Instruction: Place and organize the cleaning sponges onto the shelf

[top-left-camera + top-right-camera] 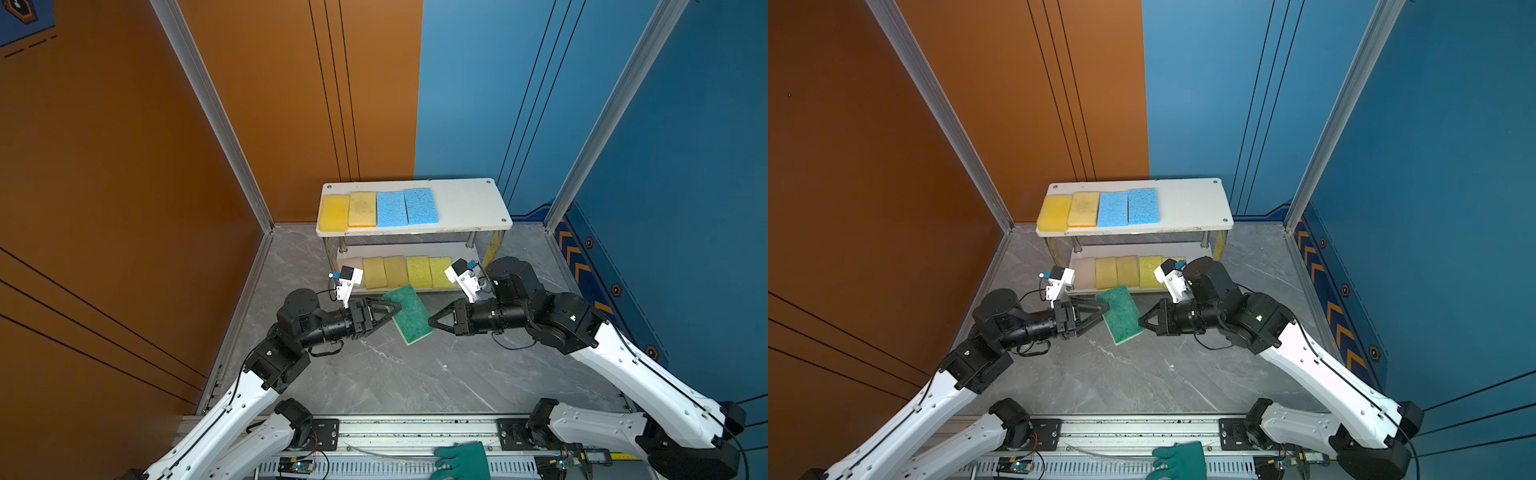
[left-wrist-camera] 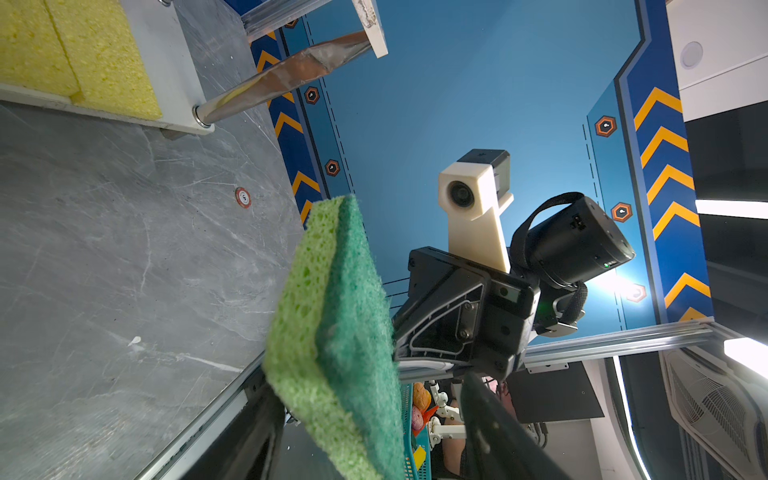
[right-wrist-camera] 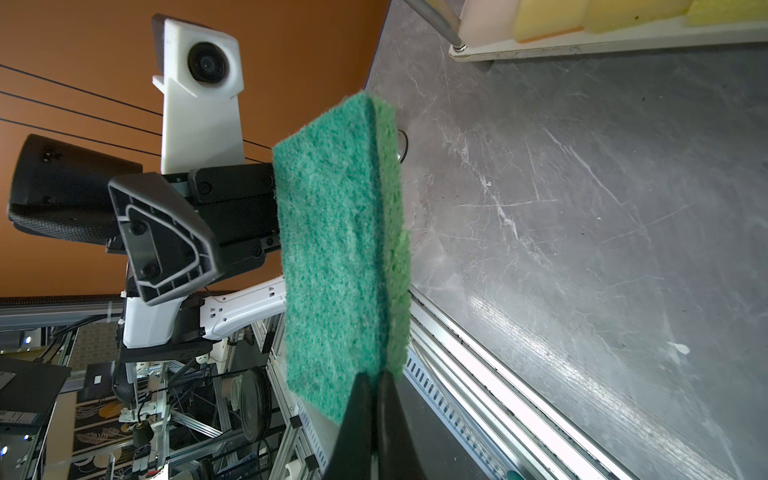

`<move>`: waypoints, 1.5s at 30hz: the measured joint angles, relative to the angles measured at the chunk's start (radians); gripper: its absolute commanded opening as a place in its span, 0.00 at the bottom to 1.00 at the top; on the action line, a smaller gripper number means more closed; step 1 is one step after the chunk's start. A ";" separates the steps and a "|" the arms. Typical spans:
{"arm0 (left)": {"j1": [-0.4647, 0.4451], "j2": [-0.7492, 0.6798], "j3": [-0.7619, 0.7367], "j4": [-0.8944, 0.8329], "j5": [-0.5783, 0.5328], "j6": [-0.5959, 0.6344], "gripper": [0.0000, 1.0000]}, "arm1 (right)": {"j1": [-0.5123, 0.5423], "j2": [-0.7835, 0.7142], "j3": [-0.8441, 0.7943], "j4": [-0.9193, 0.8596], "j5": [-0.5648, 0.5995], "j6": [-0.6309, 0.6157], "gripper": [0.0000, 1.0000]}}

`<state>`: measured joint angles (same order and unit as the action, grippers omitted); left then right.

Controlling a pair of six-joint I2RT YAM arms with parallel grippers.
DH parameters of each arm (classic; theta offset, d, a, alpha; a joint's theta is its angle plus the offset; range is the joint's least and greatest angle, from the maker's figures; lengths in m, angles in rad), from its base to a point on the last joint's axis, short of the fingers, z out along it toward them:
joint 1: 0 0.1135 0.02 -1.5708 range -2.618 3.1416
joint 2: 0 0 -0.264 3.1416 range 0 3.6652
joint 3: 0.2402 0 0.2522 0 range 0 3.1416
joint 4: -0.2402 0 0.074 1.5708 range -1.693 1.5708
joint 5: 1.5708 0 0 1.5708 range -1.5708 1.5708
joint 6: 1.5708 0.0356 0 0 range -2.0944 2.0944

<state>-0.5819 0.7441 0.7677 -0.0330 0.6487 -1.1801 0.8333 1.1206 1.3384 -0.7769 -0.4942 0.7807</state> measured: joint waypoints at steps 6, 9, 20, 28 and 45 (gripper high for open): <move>0.000 -0.002 -0.002 -0.001 -0.006 -0.005 0.57 | 0.011 0.019 0.006 0.000 0.000 -0.008 0.00; 0.000 -0.002 -0.003 0.000 -0.010 -0.005 0.50 | 0.011 0.021 0.014 0.000 0.000 -0.008 0.00; 0.000 0.005 -0.015 0.003 -0.013 -0.011 0.26 | 0.025 0.021 0.017 0.000 0.002 -0.008 0.00; 0.000 0.005 -0.024 0.030 -0.013 -0.016 0.03 | 0.031 0.026 0.021 -0.002 0.019 -0.008 0.02; 0.072 0.005 -0.034 0.122 -0.008 -0.102 0.00 | 0.031 0.029 0.084 -0.008 0.055 -0.014 0.78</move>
<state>-0.5095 0.7490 0.7338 0.0895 0.6411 -1.2819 0.8639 1.1500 1.4223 -0.7849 -0.4397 0.7666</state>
